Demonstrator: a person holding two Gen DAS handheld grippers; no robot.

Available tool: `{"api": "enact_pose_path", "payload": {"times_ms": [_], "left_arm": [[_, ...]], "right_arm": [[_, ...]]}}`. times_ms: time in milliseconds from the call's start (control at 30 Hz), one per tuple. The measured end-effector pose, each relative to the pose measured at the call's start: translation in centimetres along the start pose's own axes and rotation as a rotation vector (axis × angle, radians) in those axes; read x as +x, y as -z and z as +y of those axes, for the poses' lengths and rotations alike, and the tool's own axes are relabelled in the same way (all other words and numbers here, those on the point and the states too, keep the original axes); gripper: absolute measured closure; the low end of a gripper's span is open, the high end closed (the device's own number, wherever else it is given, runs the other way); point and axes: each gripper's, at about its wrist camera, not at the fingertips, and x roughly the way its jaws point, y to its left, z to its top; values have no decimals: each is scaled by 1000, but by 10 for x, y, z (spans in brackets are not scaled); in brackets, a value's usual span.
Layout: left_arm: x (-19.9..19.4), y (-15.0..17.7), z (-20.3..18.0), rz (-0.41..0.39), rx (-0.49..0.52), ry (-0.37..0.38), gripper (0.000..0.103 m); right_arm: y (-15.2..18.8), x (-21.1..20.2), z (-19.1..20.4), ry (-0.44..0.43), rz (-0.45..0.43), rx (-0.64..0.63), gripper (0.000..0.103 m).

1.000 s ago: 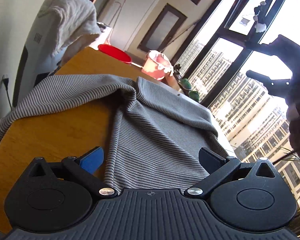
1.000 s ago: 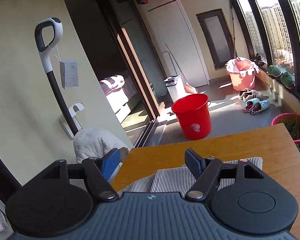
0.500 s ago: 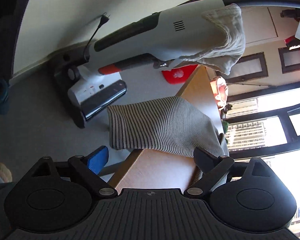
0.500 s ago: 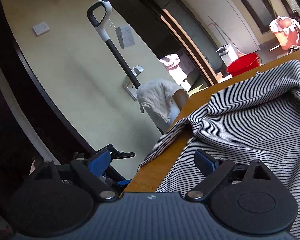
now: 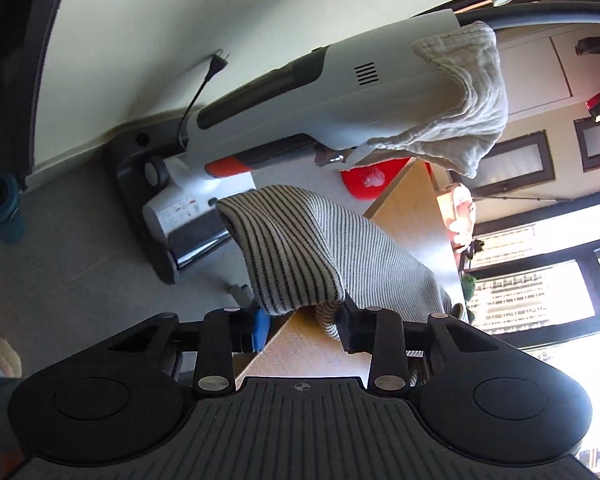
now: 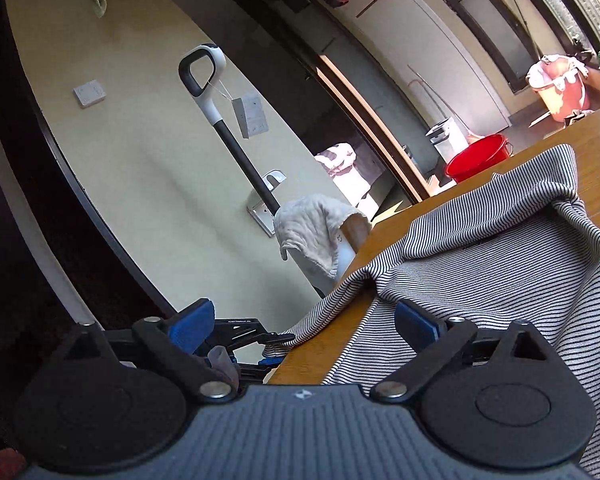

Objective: Fold clothes

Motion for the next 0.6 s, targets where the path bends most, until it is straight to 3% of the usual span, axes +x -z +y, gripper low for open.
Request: {"api": "enact_pose_path", "payload": {"times_ms": [200,400,600], "left_arm": [[-23,-5,-78,-71,241,-8,92],[-43,11,-188,-146,495,6,94],[-50,58,-290,-181,736,25,94]], "right_arm": [[0,-9,-4,15,-40,-11,4],[-1,-20,-11,11,-69,0,3],[2,-32,-17,20,-97,-3,1]]}}
